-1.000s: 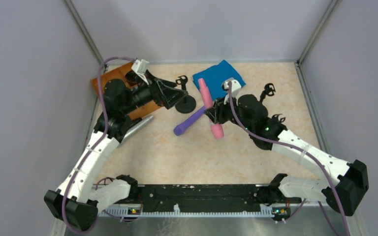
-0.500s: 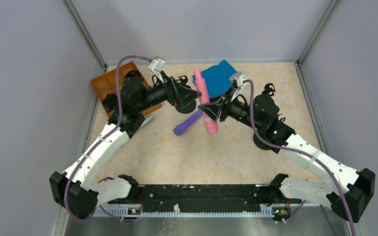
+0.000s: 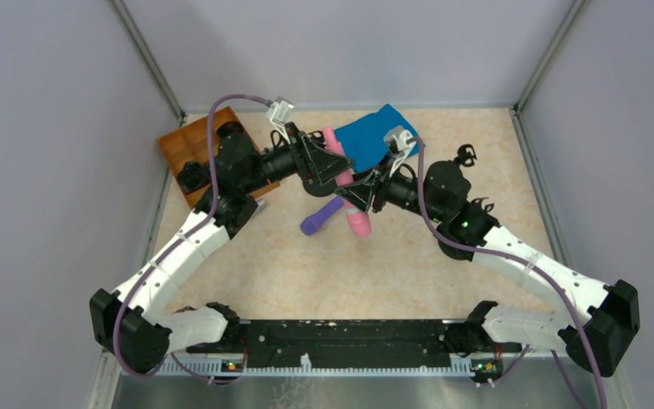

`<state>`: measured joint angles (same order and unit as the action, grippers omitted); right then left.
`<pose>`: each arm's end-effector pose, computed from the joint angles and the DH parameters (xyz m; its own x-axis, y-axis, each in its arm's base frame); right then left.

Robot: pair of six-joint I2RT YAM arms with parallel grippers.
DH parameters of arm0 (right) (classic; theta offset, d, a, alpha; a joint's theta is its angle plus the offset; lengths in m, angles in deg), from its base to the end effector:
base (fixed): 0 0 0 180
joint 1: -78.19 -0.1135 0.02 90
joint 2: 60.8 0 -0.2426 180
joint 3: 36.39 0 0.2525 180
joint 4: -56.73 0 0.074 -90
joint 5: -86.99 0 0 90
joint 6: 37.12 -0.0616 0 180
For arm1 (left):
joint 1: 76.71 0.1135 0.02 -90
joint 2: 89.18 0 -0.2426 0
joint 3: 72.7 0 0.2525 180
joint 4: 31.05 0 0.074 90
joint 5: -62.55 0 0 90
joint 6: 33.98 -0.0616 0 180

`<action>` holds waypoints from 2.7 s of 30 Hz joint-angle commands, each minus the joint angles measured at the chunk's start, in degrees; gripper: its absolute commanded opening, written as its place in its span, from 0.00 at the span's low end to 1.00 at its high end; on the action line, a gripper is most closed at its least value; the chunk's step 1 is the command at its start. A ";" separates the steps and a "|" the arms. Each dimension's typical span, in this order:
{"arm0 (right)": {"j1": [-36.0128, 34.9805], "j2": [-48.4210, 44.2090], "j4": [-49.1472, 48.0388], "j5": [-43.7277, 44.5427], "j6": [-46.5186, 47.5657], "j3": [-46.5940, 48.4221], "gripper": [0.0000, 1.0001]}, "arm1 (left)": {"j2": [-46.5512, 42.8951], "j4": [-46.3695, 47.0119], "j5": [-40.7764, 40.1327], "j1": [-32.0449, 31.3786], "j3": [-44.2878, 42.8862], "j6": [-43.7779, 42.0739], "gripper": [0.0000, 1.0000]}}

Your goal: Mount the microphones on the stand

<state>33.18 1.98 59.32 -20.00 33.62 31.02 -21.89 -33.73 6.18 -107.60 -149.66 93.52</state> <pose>0.1948 0.2203 0.3543 -0.2674 0.1787 -0.9469 -0.8417 0.4350 0.3198 0.2396 -0.1831 0.3950 -0.4645 -0.3127 -0.8285 0.7770 0.3049 -0.5508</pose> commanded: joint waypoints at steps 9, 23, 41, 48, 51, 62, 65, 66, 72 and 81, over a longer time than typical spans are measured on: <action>-0.36 0.11 -4.28 -1.04 0.89 2.60 0.15 | 0.95 5.63 2.45 -0.56 0.13 0.51 0.10; -0.34 -8.91 -2.12 16.60 -11.07 -0.32 0.71 | -6.95 31.63 -20.73 -0.55 13.28 -4.45 0.00; -0.34 -2.84 -24.30 15.31 -54.93 1.02 0.64 | 3.76 91.52 7.54 -0.84 18.90 -36.52 0.00; -0.36 4.80 -35.25 6.71 -66.87 2.15 0.70 | 5.12 91.58 14.56 -1.28 16.82 -48.99 0.00; -0.35 4.80 -34.32 7.58 -66.99 1.11 0.70 | 4.74 91.52 14.87 -1.28 16.93 -53.17 0.00; -0.25 -2.90 -19.07 17.76 -59.97 -1.37 0.67 | -0.33 81.65 23.64 -1.28 17.71 -66.13 0.00; -0.09 -3.08 -15.15 18.17 -59.91 -0.83 0.66 | -4.17 70.45 28.43 -1.31 17.10 -73.76 0.00; 0.14 -2.92 -15.03 17.76 -60.31 -0.72 0.66 | -5.44 66.31 29.60 -1.32 16.80 -76.43 0.00; 1.24 1.26 -22.64 11.30 -63.80 0.10 0.67 | -9.98 51.66 34.66 -1.41 15.67 -84.97 0.00; 1.31 4.49 -32.88 7.14 -65.22 -0.34 0.69 | -10.90 46.09 33.58 -1.39 15.93 -89.02 0.00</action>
<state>34.09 7.55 33.49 -11.11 -30.97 29.82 -32.17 14.42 38.14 -108.69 -132.40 8.93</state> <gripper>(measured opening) 0.683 0.431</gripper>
